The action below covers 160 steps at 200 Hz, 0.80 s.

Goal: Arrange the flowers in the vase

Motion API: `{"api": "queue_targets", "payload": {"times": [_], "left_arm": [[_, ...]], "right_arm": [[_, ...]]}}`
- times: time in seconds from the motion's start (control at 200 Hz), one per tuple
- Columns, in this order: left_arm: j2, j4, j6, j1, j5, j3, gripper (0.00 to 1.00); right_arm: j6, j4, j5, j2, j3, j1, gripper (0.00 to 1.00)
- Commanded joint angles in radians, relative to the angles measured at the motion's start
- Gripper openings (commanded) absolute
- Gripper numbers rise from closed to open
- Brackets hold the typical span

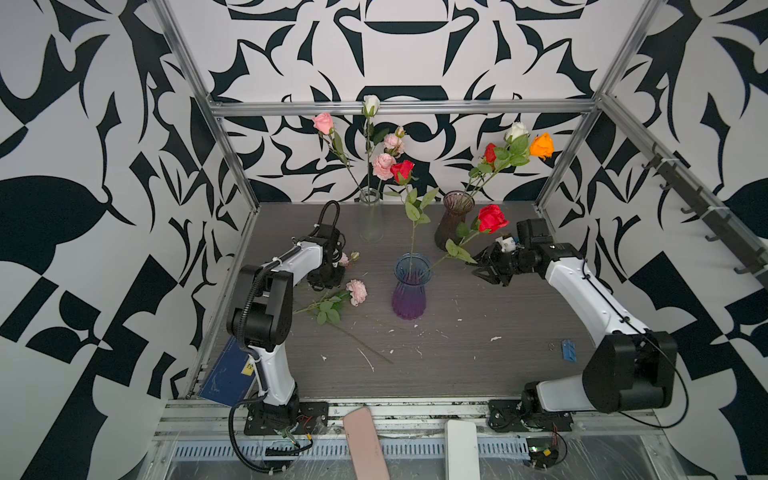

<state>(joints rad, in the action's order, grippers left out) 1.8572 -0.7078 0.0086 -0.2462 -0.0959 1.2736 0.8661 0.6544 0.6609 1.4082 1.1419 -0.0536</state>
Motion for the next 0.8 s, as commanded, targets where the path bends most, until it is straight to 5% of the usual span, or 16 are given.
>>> {"api": "queue_targets", "payload": {"times": [0.0,0.6,0.795], "left_arm": [[-0.061,-0.039,-0.013,0.005,0.024,0.045,0.02],[-0.285,-0.179,-0.055,0.005,-0.001,0.285,0.00],[-0.429,-0.083,-0.132,0.007,0.101,0.289,0.00]], "right_arm": [[0.004,0.004,-0.007,-0.019,0.041,0.005,0.39],[0.015,-0.071,0.052,0.062,0.071,0.001,0.39],[0.022,-0.088,0.058,0.095,0.106,-0.011,0.39]]}}
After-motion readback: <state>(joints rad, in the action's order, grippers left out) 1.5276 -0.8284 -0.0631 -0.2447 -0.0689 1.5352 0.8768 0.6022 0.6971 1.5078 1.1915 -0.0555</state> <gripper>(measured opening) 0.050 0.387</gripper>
